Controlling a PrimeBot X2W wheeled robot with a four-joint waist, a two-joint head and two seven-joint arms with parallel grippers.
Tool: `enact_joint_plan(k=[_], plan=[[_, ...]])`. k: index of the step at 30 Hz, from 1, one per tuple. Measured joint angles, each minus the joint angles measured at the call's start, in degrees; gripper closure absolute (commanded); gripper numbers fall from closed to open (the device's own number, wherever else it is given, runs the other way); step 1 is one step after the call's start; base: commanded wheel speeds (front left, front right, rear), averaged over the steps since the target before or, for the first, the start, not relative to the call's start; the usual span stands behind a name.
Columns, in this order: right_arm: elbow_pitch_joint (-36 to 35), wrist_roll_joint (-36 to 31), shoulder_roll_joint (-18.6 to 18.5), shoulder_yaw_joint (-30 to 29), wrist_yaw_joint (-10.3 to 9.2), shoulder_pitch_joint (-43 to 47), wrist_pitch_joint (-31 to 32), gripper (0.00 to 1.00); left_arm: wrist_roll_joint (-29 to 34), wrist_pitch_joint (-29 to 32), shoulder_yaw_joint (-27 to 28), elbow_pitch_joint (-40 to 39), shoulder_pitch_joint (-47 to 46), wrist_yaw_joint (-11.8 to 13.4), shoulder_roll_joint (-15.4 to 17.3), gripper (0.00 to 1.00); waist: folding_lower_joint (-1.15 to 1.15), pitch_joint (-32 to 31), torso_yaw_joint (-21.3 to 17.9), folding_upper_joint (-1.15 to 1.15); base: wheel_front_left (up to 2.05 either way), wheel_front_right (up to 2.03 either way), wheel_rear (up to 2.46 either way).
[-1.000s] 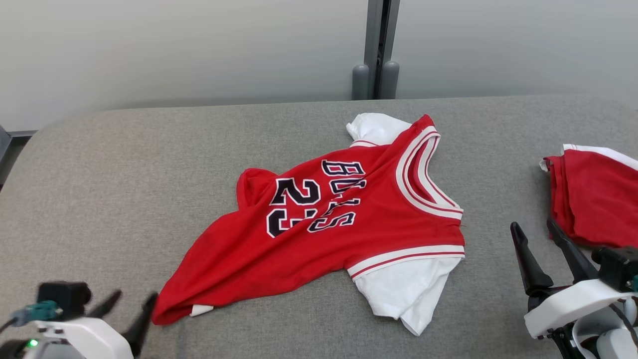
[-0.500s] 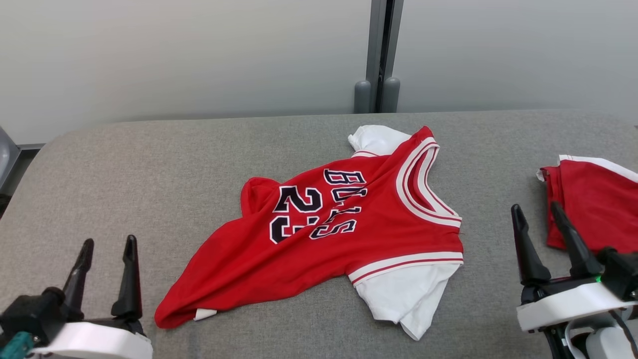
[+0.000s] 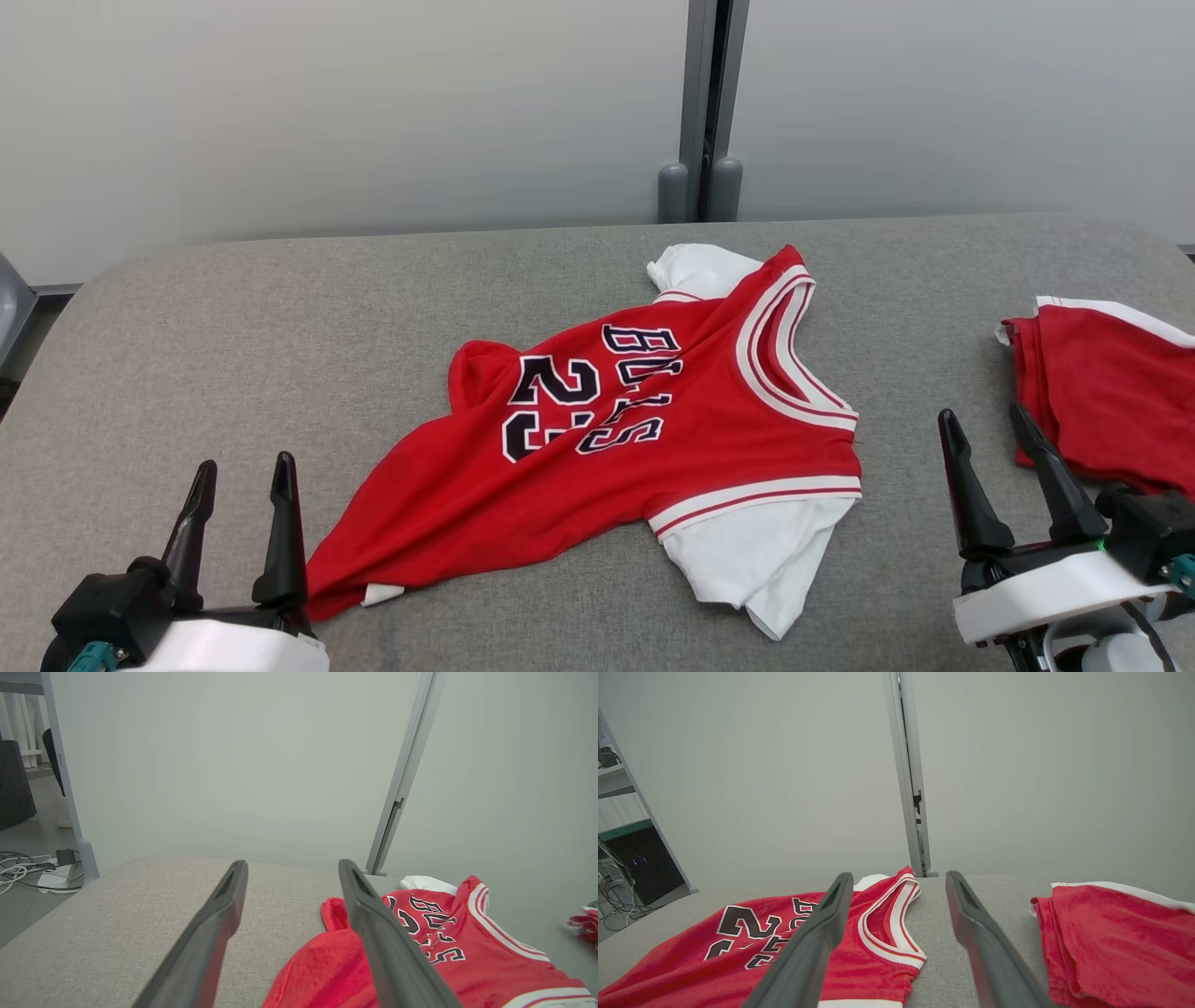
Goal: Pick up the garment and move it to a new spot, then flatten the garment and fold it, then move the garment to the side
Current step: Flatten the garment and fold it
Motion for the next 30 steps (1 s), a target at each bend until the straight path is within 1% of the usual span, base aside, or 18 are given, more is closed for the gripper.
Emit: enact_joint_plan(k=[9, 17, 25, 27, 30], plan=[[0.0, 0.0, 0.2, -1.1, 0.0, 0.0, -0.1, 0.0, 2.4, 0.0, 2.2, -0.1, 0.6, -1.9, -2.8, 0.0, 0.0, -0.3, 0.1, 0.0, 0.0, 0.0, 0.0], [0.0, -0.2, 0.4, -1.5, 0.0, -0.1, -0.1, 0.0, 3.8, 0.0, 3.8, 0.3, 0.9, -3.5, -4.0, 0.0, 0.0, -0.3, 0.1, 0.0, 0.0, 0.0, 0.0], [-0.3, -0.3, 0.5, -1.6, 0.0, -0.2, -0.2, 0.0, 4.4, 0.0, 4.9, 1.2, 0.9, -4.1, -4.5, 0.0, 0.0, -0.1, 0.2, 0.0, 0.0, 0.0, 0.0], [0.1, 0.4, 0.4, -1.1, 0.0, -0.1, 1.2, 0.0, 3.6, 1.8, 4.7, 2.4, 1.1, -4.3, -4.5, 0.0, 0.0, 0.0, 0.2, 0.0, 0.0, 0.0, 0.0], [1.3, 2.4, -0.2, 1.3, 0.0, 0.5, 6.0, 0.0, 2.5, 5.4, 4.2, 4.3, 1.8, -4.3, -4.4, 0.0, 0.0, 0.3, 0.2, 0.0, 0.0, 0.0, 0.0]])
